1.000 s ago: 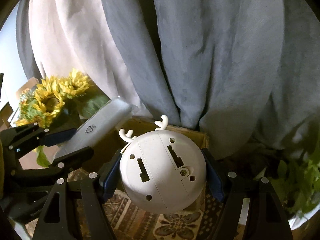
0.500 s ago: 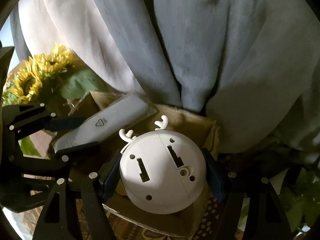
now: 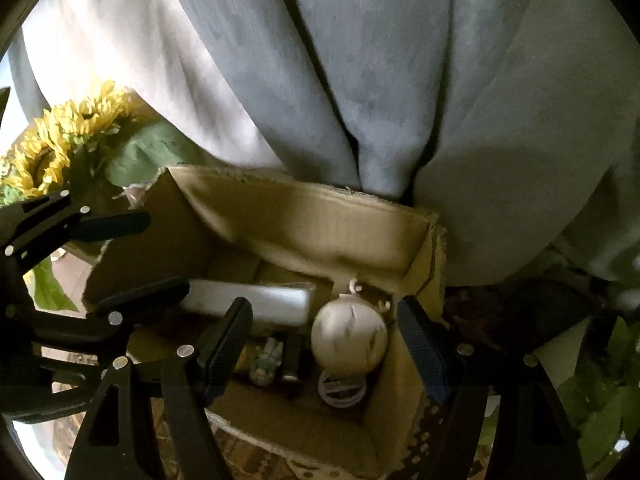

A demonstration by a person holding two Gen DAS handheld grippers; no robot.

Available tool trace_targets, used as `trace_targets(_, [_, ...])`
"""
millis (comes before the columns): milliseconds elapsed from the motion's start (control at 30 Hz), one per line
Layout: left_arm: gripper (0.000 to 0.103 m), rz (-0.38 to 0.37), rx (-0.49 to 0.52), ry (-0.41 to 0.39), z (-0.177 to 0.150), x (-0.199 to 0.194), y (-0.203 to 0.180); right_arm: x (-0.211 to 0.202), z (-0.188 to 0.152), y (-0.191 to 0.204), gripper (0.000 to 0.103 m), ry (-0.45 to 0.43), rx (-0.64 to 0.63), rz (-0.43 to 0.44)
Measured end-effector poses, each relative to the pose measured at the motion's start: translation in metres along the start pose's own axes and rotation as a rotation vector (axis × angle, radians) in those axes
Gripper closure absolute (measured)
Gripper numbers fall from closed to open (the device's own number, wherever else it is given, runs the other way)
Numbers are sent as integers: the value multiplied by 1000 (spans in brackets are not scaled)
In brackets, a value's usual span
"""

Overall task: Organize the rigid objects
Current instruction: 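Open left tool to drop the device while right tool releases the disc in the box, then withdraw both open tools from the box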

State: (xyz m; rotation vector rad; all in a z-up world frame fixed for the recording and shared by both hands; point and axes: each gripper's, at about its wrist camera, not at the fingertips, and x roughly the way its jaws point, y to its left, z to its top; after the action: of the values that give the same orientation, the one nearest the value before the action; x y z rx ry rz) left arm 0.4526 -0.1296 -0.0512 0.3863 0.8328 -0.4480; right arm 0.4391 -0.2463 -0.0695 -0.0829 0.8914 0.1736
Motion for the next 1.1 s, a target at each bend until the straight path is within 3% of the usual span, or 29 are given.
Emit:
trace_targets(267, [41, 84, -112, -72, -20, -52, -5, -50, -17, 4, 27, -96, 49, -51])
trace_targets(400, [35, 136, -163, -115, -34, -84, -10, -81, -29, 14, 27, -150, 65, -85])
trace_targets(533, [21, 196, -177, -171, -49, -118, -22, -114, -47, 21, 26, -196, 95, -92])
trace_targets(867, [2, 373, -279, -293, -101, -198, -53, -179, -106, 40, 12, -282, 146, -138])
trace_targets(1100, [0, 442, -354, -331, -150, -241, -82, -219, -154, 57, 3, -350, 115, -178])
